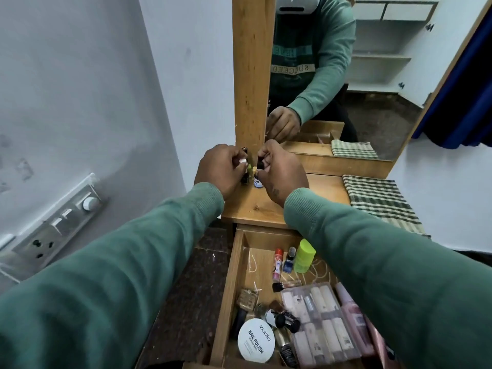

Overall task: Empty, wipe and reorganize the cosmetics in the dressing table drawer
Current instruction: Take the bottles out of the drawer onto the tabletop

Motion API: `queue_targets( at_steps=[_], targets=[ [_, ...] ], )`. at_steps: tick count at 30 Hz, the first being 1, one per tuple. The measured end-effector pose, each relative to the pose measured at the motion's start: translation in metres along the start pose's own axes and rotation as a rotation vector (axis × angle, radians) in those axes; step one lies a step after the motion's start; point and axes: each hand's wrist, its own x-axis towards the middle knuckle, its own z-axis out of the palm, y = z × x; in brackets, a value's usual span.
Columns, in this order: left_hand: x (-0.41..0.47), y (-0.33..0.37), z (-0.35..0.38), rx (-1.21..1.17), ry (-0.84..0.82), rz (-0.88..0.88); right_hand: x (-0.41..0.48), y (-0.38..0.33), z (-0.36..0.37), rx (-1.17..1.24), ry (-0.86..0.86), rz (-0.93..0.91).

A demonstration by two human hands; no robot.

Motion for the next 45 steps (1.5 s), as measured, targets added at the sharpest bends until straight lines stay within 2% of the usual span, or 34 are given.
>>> queue_targets(
  at_steps=[10,21,29,32,34,38,45],
  targets=[
    [-0.012,-0.003,0.013,-0.077,0.047,-0.122,-0.007,-0.002,0.002,-0.004,0.025,0.054],
    [-0.023,-0.015,0.035,-0.067,0.051,-0.175,-0.018,0.011,0.012,0.040,0.002,0.163],
    [-0.040,-0.010,0.030,-0.019,0.034,-0.154,-0.028,0.015,0.008,0.091,0.025,0.158],
    [-0.066,-0.001,0.017,0.058,0.030,-0.002,-0.050,0.020,-0.001,0.112,0.015,0.097],
    [-0.088,0.007,0.008,0.087,-0.020,0.133,-0.070,0.022,-0.008,0.148,-0.032,0.023],
    [-0.139,0.025,-0.005,0.102,-0.238,0.307,-0.121,0.033,-0.022,0.133,-0.197,-0.108],
    [-0.205,0.021,-0.004,0.144,-0.587,0.493,-0.194,0.073,-0.046,0.158,-0.501,-0.036]
  ],
)
